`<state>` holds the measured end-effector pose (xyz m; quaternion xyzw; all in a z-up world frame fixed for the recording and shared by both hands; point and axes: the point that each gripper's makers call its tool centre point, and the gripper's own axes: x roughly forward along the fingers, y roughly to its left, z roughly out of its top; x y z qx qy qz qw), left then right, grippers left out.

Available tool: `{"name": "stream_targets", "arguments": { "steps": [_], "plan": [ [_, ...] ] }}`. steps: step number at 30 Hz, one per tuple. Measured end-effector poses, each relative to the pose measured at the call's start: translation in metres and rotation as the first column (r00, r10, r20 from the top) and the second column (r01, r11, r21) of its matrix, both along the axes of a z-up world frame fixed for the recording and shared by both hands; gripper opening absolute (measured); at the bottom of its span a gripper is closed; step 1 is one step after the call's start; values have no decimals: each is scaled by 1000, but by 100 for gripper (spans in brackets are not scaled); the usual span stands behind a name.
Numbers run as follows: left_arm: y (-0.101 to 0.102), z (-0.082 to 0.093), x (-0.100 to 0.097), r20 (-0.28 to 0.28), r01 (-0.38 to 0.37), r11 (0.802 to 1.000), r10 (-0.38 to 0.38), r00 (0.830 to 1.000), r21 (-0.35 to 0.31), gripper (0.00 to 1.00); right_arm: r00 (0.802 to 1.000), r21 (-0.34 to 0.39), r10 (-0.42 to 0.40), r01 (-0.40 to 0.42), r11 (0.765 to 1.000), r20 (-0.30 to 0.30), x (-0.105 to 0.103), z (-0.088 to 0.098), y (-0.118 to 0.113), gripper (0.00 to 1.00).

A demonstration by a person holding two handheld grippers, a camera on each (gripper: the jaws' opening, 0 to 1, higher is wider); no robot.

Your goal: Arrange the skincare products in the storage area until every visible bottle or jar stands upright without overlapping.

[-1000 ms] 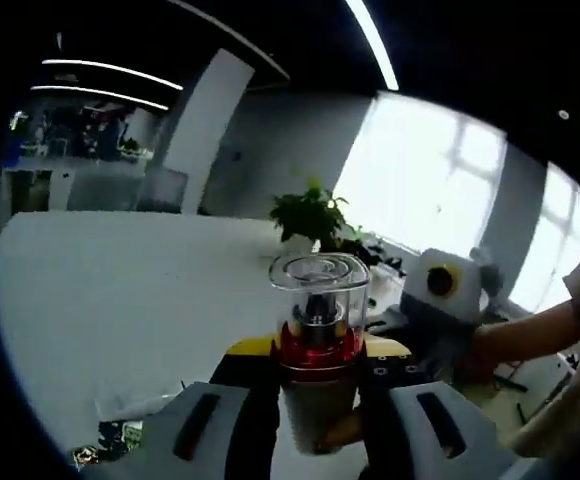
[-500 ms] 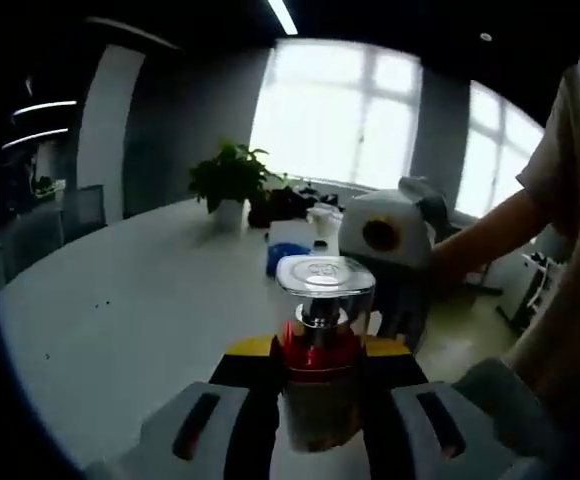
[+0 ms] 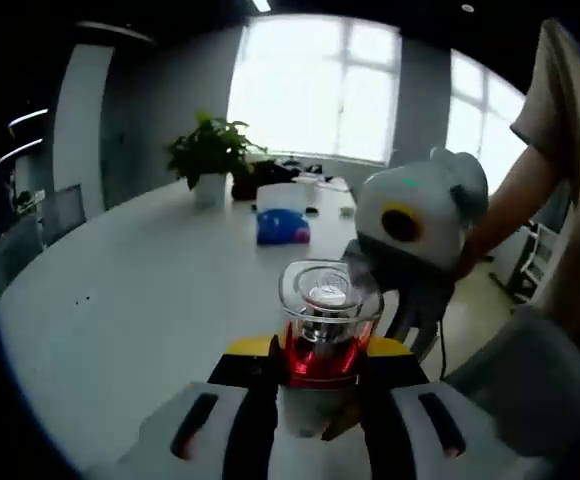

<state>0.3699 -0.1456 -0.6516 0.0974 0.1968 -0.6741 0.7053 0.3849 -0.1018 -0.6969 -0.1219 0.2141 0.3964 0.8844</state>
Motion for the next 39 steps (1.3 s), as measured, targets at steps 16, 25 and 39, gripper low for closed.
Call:
{"name": "stream_targets", "arguments": {
  "steps": [16, 25, 39],
  "plan": [
    [-6, -14, 38, -35, -55, 998, 55, 998, 0, 30, 994, -36, -104, 105, 994, 29, 39, -17, -9, 33],
    [-3, -15, 57, -64, -87, 996, 86, 994, -19, 30, 998, -27, -67, 68, 997, 18, 56, -16, -7, 33],
    [-5, -16, 66, -64, -85, 996, 84, 994, -14, 31, 995, -14, -95, 95, 995, 16, 64, -17, -8, 33]
  ]
}}
